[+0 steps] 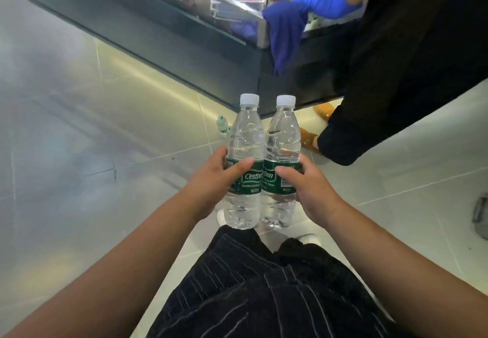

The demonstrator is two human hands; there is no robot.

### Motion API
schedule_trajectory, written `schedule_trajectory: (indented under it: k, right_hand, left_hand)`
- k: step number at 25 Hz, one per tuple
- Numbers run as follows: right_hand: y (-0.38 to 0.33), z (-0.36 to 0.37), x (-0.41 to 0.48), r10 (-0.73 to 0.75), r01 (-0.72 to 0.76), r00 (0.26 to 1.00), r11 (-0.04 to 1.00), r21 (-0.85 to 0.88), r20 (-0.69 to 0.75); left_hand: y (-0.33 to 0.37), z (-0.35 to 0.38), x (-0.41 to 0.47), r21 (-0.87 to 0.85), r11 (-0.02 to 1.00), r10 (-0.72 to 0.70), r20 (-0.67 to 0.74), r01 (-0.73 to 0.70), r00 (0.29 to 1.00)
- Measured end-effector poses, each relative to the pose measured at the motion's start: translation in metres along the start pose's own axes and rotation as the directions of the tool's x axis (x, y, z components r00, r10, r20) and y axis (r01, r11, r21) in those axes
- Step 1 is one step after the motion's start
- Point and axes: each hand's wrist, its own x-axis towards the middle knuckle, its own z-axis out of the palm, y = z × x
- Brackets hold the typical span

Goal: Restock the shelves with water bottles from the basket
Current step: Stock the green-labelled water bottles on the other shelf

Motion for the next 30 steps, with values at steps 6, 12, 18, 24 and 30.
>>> schedule_trajectory:
  k: [6,12,18,24,30]
  right_hand:
    - [0.023,-0.123,-0.078,-0.054,0.063,0.992,0.995,0.075,-0.116]
    - [0.069,-0.261,-0.166,-0.044,0.147,0.939,0.948,0.283,-0.341]
    - [0.107,-0.36,-0.246,0.043,0.327,0.821,0.782,0.531,-0.569]
    - [0.119,-0.438,-0.292,0.14,0.523,0.631,0.65,0.551,-0.763]
    - [0.111,-0.528,-0.301,0.269,0.663,0.46,0.53,0.529,-0.846]
  left_hand:
    - [0.004,0.147,-0.015,0.101,0.995,-0.002,0.095,-0.008,0.995]
    - [-0.008,0.315,-0.017,0.23,0.973,-0.099,0.265,0.037,0.959]
    - [-0.001,0.474,-0.018,0.389,0.919,-0.158,0.5,-0.058,0.851]
    - [0.007,0.612,-0.003,0.547,0.82,-0.314,0.674,-0.167,0.668]
    - [0.017,0.751,0.04,0.594,0.734,-0.433,0.783,-0.329,0.447]
